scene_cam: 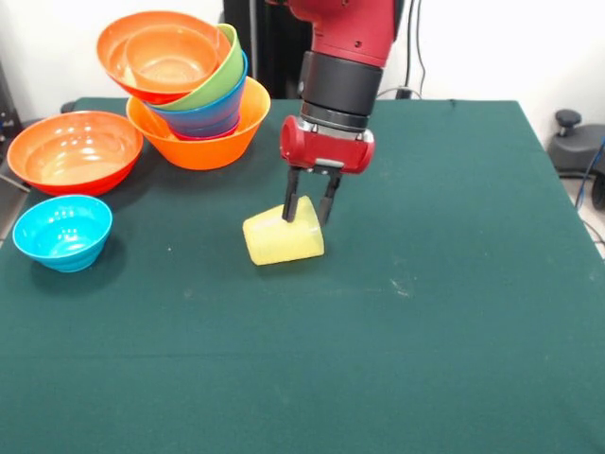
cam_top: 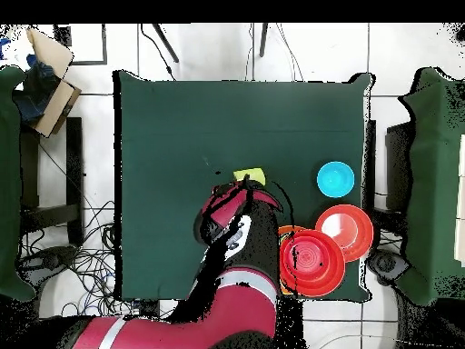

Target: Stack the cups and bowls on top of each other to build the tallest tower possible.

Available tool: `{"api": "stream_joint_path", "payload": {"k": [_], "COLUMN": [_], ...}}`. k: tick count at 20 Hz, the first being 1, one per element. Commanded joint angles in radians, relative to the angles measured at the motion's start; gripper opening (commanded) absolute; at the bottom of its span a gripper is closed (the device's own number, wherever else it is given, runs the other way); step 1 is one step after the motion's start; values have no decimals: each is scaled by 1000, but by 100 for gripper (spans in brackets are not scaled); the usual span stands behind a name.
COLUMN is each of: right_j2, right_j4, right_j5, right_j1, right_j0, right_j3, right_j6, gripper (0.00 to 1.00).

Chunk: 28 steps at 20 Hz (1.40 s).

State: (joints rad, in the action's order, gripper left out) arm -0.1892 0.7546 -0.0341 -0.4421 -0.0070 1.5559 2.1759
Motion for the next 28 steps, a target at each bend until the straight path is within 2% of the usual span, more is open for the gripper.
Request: {"api": "stream_joint_path", "payload": {"k": [1, 14, 20, 22, 25, 28], "right_j2": [70, 29, 88, 140, 305, 430], "right_j4": [-40, -86, -76, -71, -86, -153], "right_j5": [23, 33, -18, -46, -157, -277], "right_j1": [59, 56, -22, -76, -251, -397], "right_j0": [-15, 7, -41, -84, -225, -339], "right_j3": [-54, -55, 5, 48, 201, 316], "right_j6": [83, 95, 48, 17, -97, -201], "gripper": [0, 0, 0, 0, 0, 0]}}
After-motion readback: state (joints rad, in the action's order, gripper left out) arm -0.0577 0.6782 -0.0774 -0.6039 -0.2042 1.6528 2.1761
